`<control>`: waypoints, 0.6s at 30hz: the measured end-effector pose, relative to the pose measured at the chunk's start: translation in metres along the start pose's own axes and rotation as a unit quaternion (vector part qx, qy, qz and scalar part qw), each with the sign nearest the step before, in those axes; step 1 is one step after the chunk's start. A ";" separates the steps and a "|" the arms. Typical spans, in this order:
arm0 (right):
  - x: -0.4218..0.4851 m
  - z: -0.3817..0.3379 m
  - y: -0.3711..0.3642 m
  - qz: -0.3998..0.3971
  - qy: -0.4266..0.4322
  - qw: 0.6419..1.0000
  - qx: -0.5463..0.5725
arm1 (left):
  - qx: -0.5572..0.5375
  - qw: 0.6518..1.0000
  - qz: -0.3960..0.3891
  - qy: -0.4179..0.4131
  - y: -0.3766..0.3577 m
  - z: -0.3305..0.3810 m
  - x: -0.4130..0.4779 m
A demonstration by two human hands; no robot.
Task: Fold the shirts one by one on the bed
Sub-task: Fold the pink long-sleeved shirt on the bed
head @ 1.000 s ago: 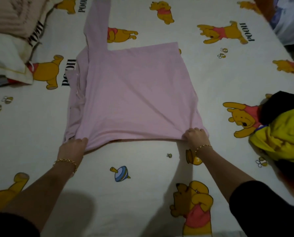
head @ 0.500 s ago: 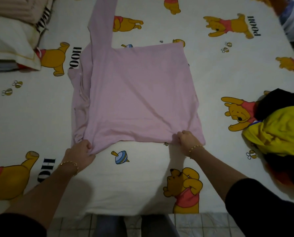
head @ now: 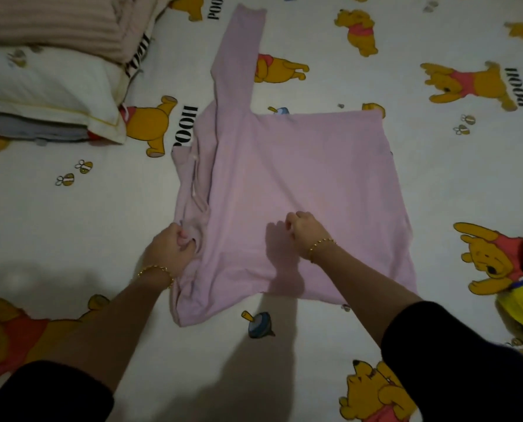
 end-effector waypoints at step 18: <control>0.187 -0.163 0.085 0.039 0.106 0.992 -0.064 | -0.130 0.978 0.158 0.027 0.063 -0.034 0.074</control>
Point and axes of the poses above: each hand's wrist, its own x-axis towards the middle knuckle, its own y-axis out of the back of the hand, z = x × y, the point moved 10 cm from there along x, towards the middle knuckle, and after that the axes turned 13 degrees about -z, right-handed, at the moved point
